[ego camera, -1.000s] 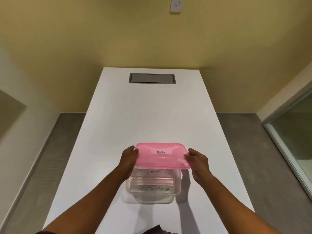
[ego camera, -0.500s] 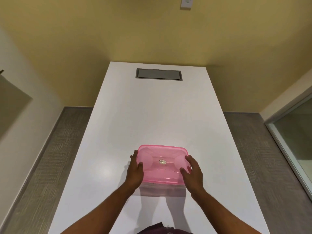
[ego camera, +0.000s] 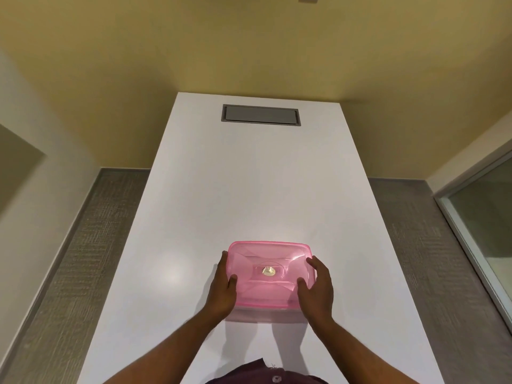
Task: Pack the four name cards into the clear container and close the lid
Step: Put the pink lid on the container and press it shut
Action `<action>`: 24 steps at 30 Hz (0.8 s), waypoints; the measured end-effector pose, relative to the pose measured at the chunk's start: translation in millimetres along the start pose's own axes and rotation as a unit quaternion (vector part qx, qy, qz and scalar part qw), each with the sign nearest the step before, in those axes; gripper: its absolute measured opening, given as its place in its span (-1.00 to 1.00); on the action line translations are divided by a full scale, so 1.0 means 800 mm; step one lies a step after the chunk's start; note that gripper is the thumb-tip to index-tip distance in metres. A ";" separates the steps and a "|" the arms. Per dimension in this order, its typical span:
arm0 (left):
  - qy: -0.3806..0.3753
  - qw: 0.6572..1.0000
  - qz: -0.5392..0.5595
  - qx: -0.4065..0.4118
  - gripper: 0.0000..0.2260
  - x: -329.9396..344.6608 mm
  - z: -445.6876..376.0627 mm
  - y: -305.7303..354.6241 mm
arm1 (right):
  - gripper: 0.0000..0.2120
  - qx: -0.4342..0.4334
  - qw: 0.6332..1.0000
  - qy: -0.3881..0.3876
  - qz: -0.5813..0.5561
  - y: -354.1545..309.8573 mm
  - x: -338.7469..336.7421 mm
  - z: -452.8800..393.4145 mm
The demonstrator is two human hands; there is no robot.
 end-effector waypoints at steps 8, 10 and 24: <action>0.087 0.993 0.061 -0.054 -0.64 -0.008 -0.028 0.007 | -0.52 0.078 0.995 0.037 -0.040 0.005 -0.002 -0.023; 0.139 0.985 0.055 -0.090 -0.66 -0.009 -0.037 0.009 | -0.61 0.115 0.992 0.052 -0.007 0.006 -0.002 -0.034; 0.140 0.987 0.020 -0.080 -0.65 0.017 -0.029 -0.011 | -0.68 0.066 0.984 0.022 0.163 0.030 0.013 -0.046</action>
Point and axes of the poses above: each hand's wrist, its own z-axis away from the middle knuckle, its own x-axis out of the palm, y = z × x, the point moved 2 cm from there along -z, towards the middle knuckle, and after that the axes turned 13 degrees about -y, right-handed, at the moved point
